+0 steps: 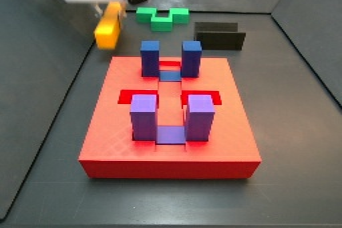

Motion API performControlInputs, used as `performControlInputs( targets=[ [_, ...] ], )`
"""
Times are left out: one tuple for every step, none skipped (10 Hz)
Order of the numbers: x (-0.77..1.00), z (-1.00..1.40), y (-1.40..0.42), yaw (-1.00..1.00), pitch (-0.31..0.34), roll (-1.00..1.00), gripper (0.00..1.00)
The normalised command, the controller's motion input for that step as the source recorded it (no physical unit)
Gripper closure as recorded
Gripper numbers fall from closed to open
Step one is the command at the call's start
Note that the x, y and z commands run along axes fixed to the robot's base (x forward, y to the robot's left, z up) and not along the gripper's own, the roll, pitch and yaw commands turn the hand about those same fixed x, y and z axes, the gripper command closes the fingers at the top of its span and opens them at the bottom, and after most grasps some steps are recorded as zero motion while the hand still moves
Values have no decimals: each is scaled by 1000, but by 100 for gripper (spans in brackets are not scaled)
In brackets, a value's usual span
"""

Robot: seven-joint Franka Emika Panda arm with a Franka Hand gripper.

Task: Pick up the yellow object. Move up. Move to above the board. Insert the yellow object.
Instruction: Move to above the board.

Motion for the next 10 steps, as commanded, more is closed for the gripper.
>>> performControlInputs(
  targets=[
    [0,1400,0,0,0,0,100],
    [2,1400,-1,4,-14,11,100],
    [-31,1400,-3,0,37,15,100],
    [-38,1400,4,3,25,58,100],
    [-3,1400,2,3,24,52,100],
    [11,1400,5,2,56,22,100],
    [-7,1400,2,3,76,17,100],
    [-8,996,-3,3,49,21,100],
    [21,627,7,5,45,18,100],
    [37,313,2,-2,64,8,100]
  ],
)
